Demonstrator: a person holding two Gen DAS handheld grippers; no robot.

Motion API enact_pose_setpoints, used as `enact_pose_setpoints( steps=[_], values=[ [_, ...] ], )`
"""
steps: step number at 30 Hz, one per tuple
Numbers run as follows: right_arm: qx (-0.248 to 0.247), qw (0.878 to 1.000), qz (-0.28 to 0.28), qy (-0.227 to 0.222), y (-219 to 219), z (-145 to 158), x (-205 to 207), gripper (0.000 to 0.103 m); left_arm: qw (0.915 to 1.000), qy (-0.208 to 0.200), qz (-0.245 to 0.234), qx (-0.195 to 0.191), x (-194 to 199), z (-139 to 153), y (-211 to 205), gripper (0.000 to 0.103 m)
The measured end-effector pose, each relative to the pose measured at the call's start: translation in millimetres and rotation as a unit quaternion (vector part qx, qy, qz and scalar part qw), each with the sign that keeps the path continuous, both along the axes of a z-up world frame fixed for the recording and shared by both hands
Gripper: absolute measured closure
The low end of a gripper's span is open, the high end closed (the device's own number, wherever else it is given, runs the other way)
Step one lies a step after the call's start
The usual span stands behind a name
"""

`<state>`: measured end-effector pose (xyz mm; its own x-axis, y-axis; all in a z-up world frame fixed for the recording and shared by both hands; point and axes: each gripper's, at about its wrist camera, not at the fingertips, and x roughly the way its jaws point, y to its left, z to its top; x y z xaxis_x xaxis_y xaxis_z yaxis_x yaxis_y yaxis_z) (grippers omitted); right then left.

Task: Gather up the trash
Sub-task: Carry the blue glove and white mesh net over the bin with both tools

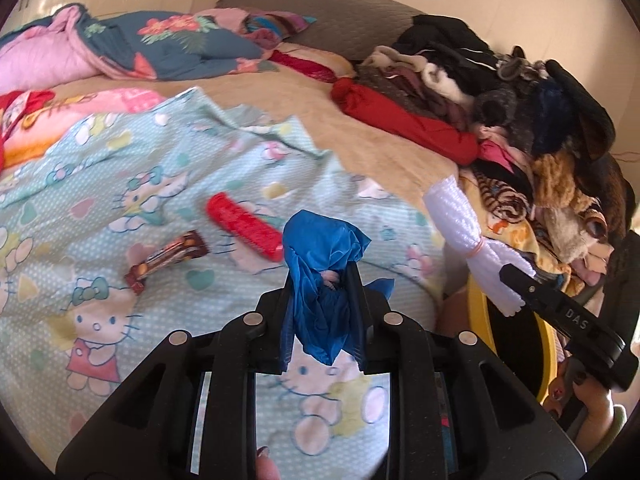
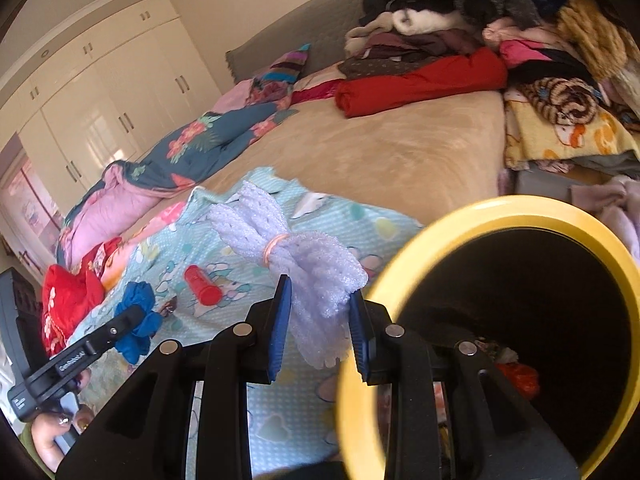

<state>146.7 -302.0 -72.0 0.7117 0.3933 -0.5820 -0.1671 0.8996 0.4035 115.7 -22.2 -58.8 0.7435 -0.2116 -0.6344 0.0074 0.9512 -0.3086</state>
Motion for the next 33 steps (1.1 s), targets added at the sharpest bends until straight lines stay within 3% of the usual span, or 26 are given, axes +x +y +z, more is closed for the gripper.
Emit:
enact_pose_setpoints(
  steps=[13,33],
  values=[
    [0.019,0.998,-0.055,0.004,-71.6,2.9,-19.2,0.076,0.9974,-0.017,-0.07,0.009,-8.4,14.8,-63.9,0.087],
    [0.026,0.99,-0.128,0.051,-145.5,-13.0,-35.9,0.076,0.983,-0.013,-0.179,0.037,-15.4,8.4,-156.0,0.087]
  ],
)
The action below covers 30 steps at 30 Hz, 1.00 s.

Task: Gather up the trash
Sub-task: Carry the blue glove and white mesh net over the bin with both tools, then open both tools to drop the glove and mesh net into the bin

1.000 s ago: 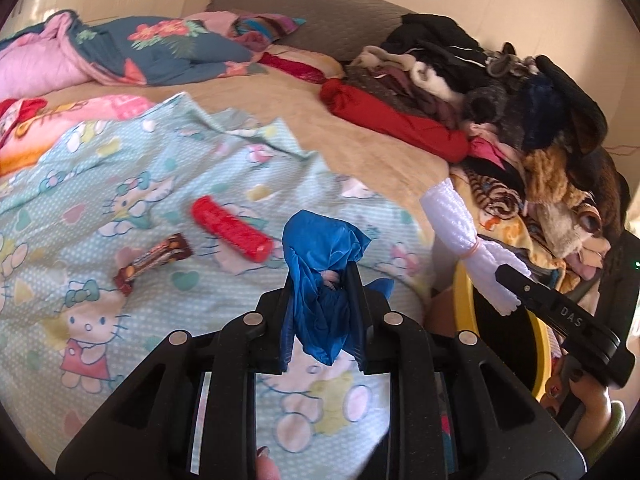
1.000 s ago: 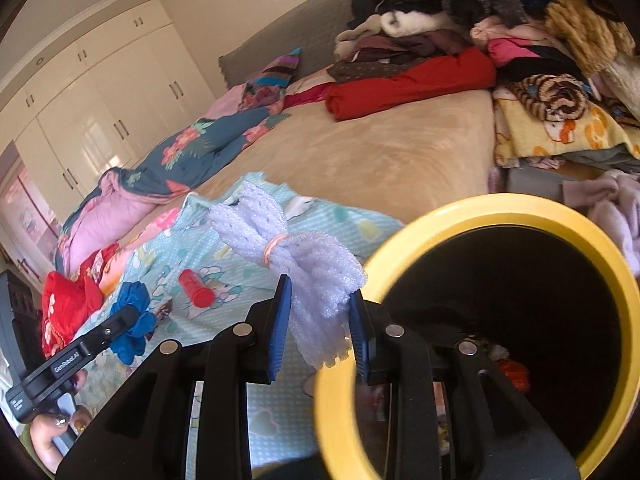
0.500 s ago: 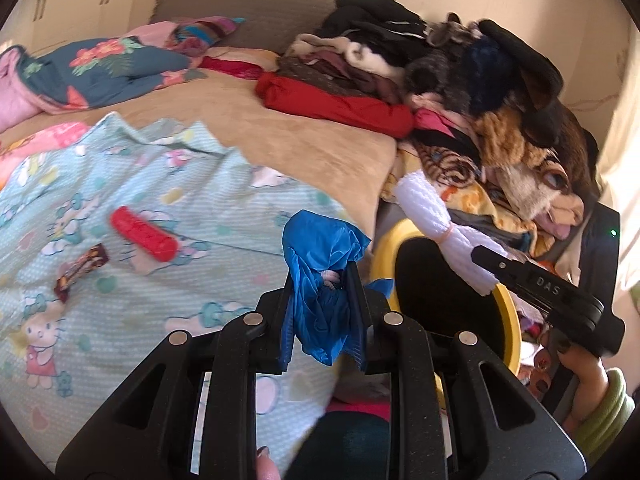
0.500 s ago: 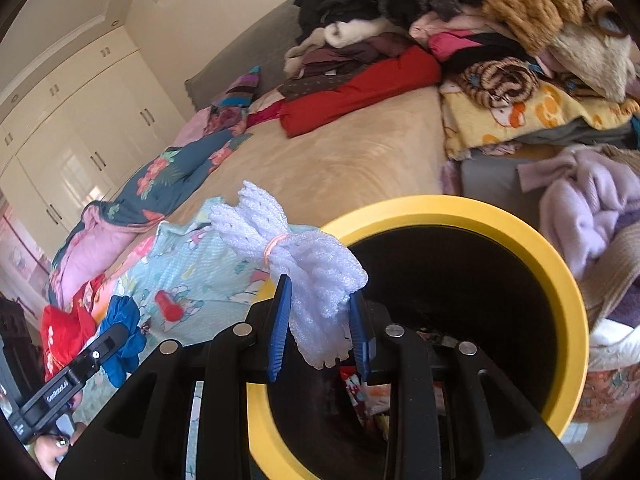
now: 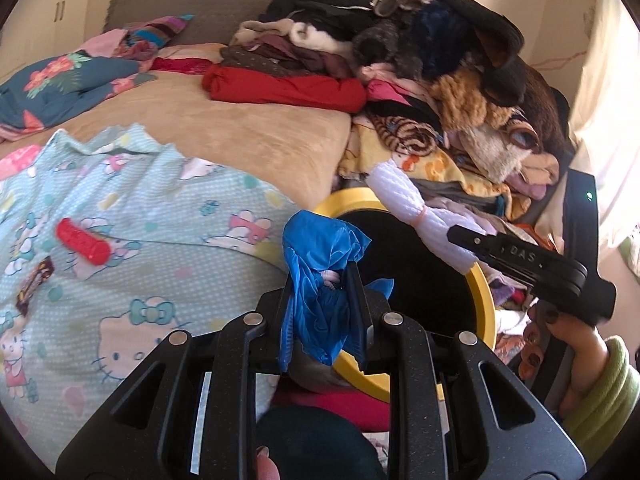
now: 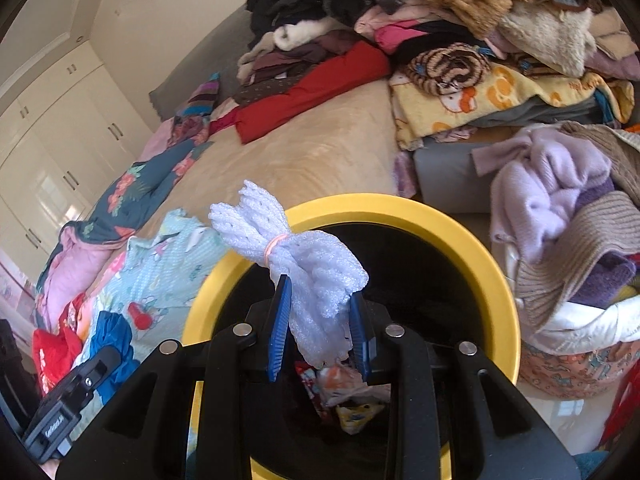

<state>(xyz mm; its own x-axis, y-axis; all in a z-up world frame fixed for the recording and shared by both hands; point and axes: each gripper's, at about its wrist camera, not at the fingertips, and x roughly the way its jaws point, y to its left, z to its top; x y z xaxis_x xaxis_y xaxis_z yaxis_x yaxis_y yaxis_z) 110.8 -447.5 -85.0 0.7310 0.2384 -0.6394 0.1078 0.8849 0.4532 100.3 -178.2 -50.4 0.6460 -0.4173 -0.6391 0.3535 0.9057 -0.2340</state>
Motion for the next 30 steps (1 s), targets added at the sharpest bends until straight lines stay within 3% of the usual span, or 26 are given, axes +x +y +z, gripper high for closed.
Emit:
enact_pose_setpoints(
  steps=[5,8,12,14,16,20,30],
  values=[
    [0.014,1.0,-0.016,0.014,-14.1,-7.9,-0.2,0.072,0.9996,0.006,-0.027,0.008,0.2,-5.8,-19.5,0.086],
    [0.03,0.999,-0.03,0.014,-22.2,-8.5,-0.8,0.063,0.9991,0.012,-0.04,0.007,3.9,-8.9,-29.5,0.082],
    [0.036,0.998,-0.047,0.007,-29.3,-7.4,-3.6,0.04,0.9986,0.004,-0.052,-0.002,8.7,-7.0,-37.8,0.049],
    [0.027,0.998,-0.049,0.0,-28.5,-3.9,-4.3,0.036,0.9987,-0.002,-0.051,-0.01,9.5,-4.5,-36.1,0.041],
    [0.011,0.999,-0.048,-0.012,-24.1,1.0,-5.3,0.032,0.999,-0.011,-0.04,-0.015,9.5,-2.3,-29.9,0.021],
    [-0.004,0.999,-0.023,-0.043,-8.8,10.4,-5.6,0.031,0.999,-0.034,-0.005,-0.027,9.9,4.4,-6.9,0.011],
    [-0.057,0.988,0.072,-0.125,61.1,39.2,-9.6,0.029,0.9947,-0.059,0.076,-0.037,14.5,15.3,66.6,0.011]
  ],
)
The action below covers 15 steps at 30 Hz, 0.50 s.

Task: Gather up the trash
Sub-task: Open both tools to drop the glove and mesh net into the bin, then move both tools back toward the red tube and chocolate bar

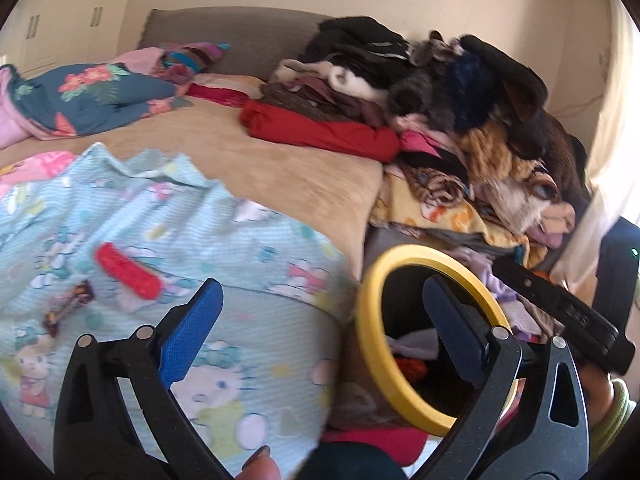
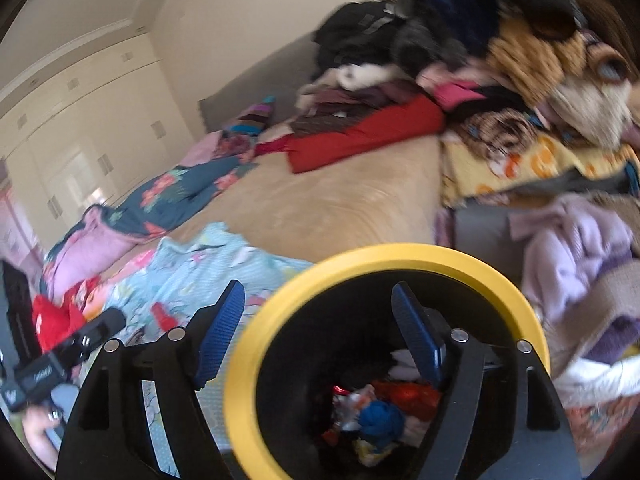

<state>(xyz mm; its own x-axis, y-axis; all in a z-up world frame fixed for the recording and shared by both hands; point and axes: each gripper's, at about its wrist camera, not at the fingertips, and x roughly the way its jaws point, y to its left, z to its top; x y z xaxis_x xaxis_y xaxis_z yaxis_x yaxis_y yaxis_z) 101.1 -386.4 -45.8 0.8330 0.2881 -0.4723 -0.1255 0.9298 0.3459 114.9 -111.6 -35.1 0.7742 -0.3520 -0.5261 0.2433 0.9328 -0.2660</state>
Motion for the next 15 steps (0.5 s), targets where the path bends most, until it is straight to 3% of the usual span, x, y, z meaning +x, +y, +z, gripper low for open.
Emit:
enact_pose_setpoints(
  steps=[15],
  values=[
    [-0.045,0.992,0.119,-0.007,102.8,9.3,13.4,0.024,0.9967,-0.004,0.08,-0.012,0.3,2.0,85.3,0.011]
  ],
)
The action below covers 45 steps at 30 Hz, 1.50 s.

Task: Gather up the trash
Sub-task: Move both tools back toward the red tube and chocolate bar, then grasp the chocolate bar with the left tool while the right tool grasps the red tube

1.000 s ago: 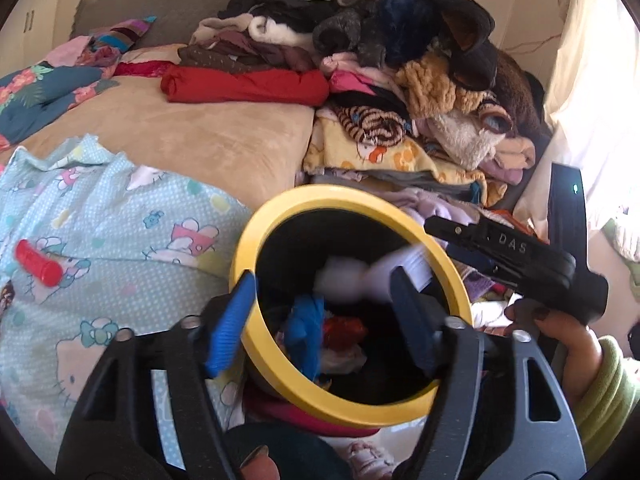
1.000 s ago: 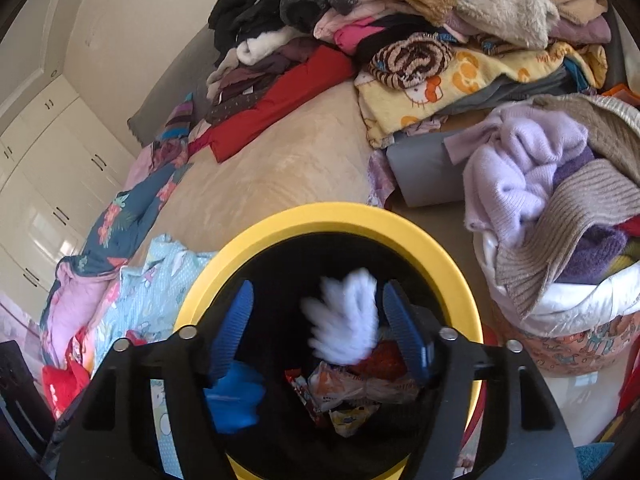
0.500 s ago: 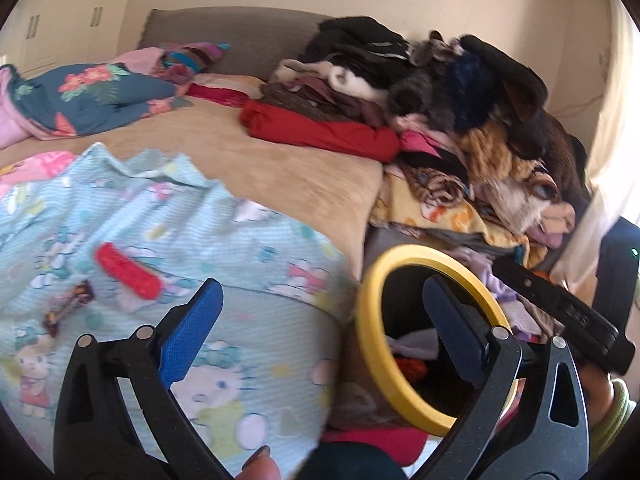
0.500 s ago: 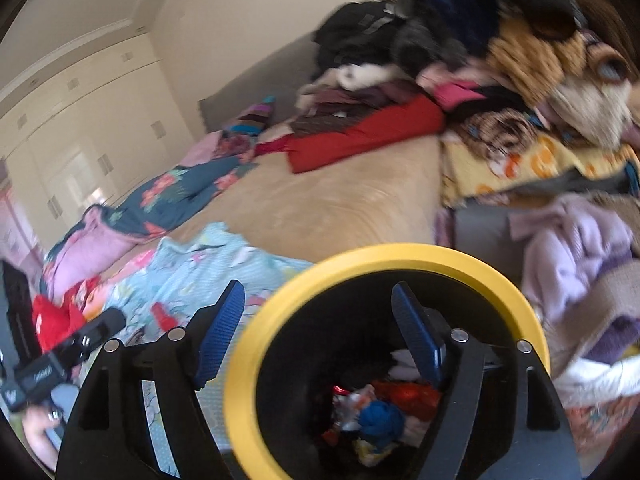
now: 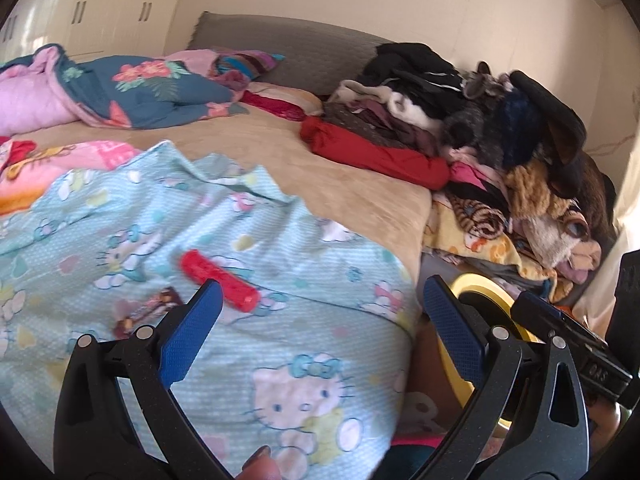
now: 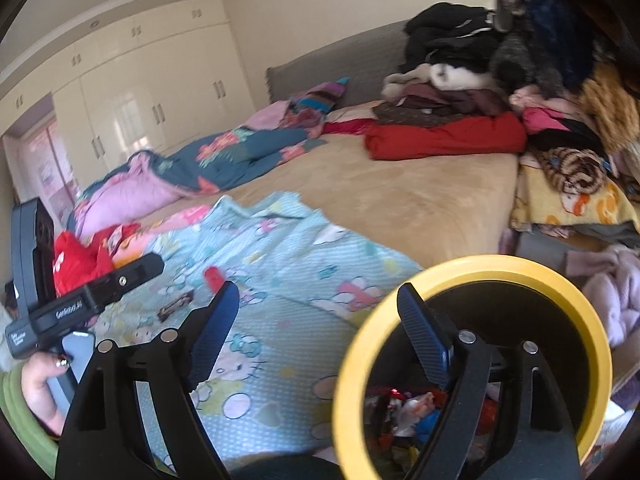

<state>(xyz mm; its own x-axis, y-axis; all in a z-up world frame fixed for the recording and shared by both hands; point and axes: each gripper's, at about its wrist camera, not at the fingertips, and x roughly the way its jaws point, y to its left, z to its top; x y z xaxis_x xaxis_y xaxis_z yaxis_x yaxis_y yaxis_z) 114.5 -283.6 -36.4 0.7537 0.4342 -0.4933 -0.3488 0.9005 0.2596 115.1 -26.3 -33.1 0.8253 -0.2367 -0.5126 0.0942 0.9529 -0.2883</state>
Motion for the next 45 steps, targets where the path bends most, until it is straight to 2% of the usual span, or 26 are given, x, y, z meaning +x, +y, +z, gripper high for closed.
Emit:
enact_pose_setpoints(
  steps=[7,13,15,20,22,33,37,40,41,42,44,45],
  values=[
    [-0.015,0.999,0.039,0.014,40.9,-2.9,16.3,0.024,0.9995,0.013,0.029,-0.008,6.4,-6.0,43.3,0.011],
    [-0.042,0.996,0.075,0.033,83.2,-16.1,36.1,0.025,0.9969,0.052,0.058,-0.009,15.3,-30.8,88.3,0.011],
    [-0.05,0.994,0.09,0.043,97.4,-23.1,44.9,0.029,0.9965,0.062,0.055,-0.012,18.4,-39.6,98.5,0.011],
    [-0.084,0.987,0.125,0.064,137.6,-43.5,71.0,0.036,0.9944,0.092,0.049,-0.011,25.1,-63.4,119.2,0.026],
    [-0.095,0.983,0.135,0.078,151.7,-53.3,83.3,0.038,0.9937,0.102,0.044,-0.005,27.9,-72.0,122.9,0.037],
    [-0.139,0.968,0.182,0.101,203.4,-86.0,119.8,0.045,0.9913,0.13,0.006,0.021,45.0,-96.0,124.2,0.047],
    [-0.15,0.962,0.197,0.115,216.0,-96.5,128.5,0.054,0.9897,0.142,-0.002,0.021,50.3,-104.5,123.8,0.052],
    [-0.144,0.961,0.2,0.128,220.7,-104.4,134.8,0.056,0.9892,0.145,-0.002,0.021,50.6,-107.9,123.2,0.057],
    [-0.137,0.961,0.201,0.132,220.7,-106.5,136.3,0.063,0.9892,0.145,-0.002,0.021,51.0,-107.9,123.1,0.058],
    [-0.131,0.962,0.2,0.134,219.9,-107.6,136.7,0.065,0.9891,0.146,-0.001,0.021,50.9,-108.2,123.3,0.06],
    [-0.114,0.964,0.201,0.132,216.7,-106.1,134.1,0.066,0.989,0.146,0.002,0.024,50.1,-108.6,123.1,0.065],
    [-0.109,0.965,0.203,0.127,215.7,-104.4,131.1,0.067,0.989,0.146,0.003,0.026,49.3,-108.5,122.7,0.071]
  ],
)
